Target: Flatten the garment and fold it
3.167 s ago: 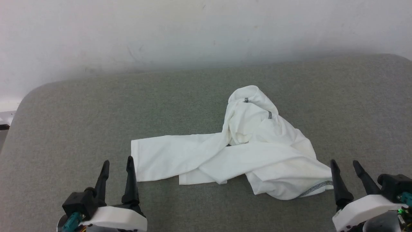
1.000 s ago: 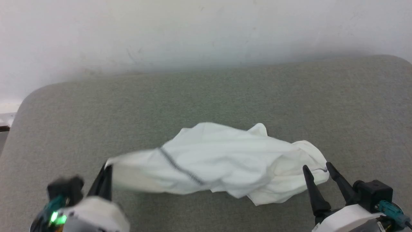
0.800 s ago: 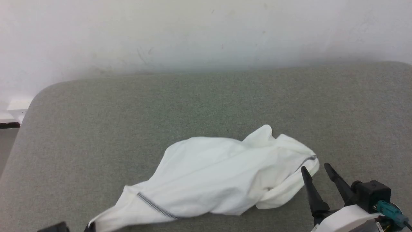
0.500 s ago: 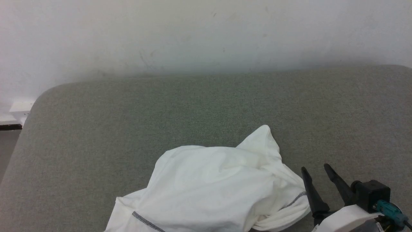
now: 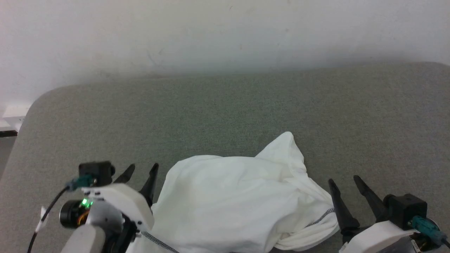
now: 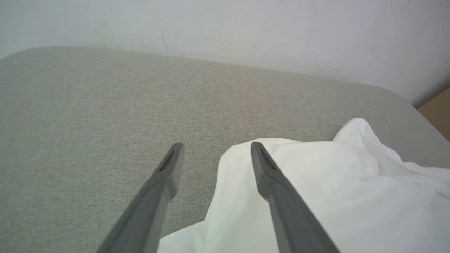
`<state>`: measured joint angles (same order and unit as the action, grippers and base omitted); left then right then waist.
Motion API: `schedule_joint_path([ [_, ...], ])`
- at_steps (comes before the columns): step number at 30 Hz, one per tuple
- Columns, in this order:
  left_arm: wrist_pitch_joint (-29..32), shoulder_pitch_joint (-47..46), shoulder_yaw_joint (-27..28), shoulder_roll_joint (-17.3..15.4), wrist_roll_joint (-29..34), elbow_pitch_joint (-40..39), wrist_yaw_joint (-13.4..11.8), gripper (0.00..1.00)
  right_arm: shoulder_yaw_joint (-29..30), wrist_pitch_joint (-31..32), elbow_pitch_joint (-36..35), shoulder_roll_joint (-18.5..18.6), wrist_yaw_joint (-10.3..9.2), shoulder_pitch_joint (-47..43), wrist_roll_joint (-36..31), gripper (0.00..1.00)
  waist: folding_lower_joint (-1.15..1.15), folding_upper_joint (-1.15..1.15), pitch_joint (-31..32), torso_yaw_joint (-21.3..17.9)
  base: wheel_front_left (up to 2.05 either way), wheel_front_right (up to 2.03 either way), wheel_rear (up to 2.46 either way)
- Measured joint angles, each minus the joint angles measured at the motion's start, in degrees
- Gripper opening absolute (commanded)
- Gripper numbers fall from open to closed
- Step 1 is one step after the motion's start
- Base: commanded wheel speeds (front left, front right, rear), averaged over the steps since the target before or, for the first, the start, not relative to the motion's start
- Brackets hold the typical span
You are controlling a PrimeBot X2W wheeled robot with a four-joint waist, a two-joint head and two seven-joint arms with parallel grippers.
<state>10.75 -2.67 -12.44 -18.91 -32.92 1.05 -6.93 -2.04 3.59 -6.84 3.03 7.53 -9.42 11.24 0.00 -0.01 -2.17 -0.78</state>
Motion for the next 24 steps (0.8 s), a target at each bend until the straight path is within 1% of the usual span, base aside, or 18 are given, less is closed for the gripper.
schedule_joint_path([
  [2, 3.24, -5.11, -1.83, -0.44, -0.02, 2.76, 2.19, 1.00, -0.36, 0.01, -0.25, 0.01, 0.00, 0.58, -0.03, 1.00, 0.01, 0.00, -0.76, -0.20, 0.00, 0.00, 0.00],
  [6, 9.33, -14.23, -4.79, -0.63, -0.54, 10.72, 5.61, 1.00, -0.81, -0.10, -0.66, 0.00, 0.00, 2.17, -0.21, 1.00, 0.01, 0.00, -2.53, -0.96, 0.00, 0.00, 0.00],
  [10, 14.71, -19.29, -7.14, -0.55, -1.57, 20.06, 8.51, 1.00, -1.13, -0.42, -0.09, -0.01, 0.00, 2.87, -0.05, 1.00, 0.01, 0.00, -3.79, -2.64, 0.00, 0.00, 0.00],
  [14, 19.70, -21.08, -9.70, -0.53, -1.90, 27.94, 10.35, 1.00, -1.13, -1.18, 1.07, -0.01, 0.00, 3.03, 0.30, 1.00, 0.02, 0.00, -4.62, -4.51, 0.00, 0.00, 0.00],
  [17, 22.21, -23.14, -10.73, -0.56, -2.45, 31.11, 11.46, 1.00, -1.14, -1.42, 1.71, 0.00, 0.00, 3.04, 0.73, 1.00, 0.00, 0.00, -5.07, -5.57, 0.00, 0.00, 0.00],
  [18, 23.24, -23.90, -11.06, -0.57, -2.76, 31.98, 11.80, 0.91, -1.19, -1.64, 1.91, 0.00, 0.00, 3.05, 0.85, 1.00, 0.00, 0.00, -5.18, -5.85, 0.00, 0.00, 0.00],
  [19, 23.98, -24.52, -11.39, -0.59, -3.08, 32.54, 12.01, 0.34, -1.18, -1.67, 2.09, 0.00, 0.00, 3.08, 0.87, 1.00, 0.00, 0.00, -5.24, -6.09, 0.00, 0.00, 0.00],
  [20, 24.63, -24.96, -11.71, -0.64, -3.44, 33.04, 12.28, 0.00, -1.16, -1.69, 2.21, -0.01, 0.00, 3.10, 0.87, 1.00, 0.00, 0.00, -5.26, -6.29, 0.00, 0.00, 0.00],
  [22, 24.49, -25.63, -12.13, -0.42, -3.97, 33.41, 12.98, 0.00, -1.04, -1.76, 2.36, 0.00, 0.00, 3.11, 0.87, 1.00, 0.00, 0.00, -5.16, -6.46, 0.00, 0.00, 0.00],
  [24, 22.04, -25.78, -12.32, 0.03, -3.70, 33.78, 13.29, 0.00, -0.94, -1.76, 2.44, 0.00, 0.00, 3.22, 0.87, 1.00, 0.00, 0.00, -5.05, -6.38, 0.00, 0.00, 0.00],
])
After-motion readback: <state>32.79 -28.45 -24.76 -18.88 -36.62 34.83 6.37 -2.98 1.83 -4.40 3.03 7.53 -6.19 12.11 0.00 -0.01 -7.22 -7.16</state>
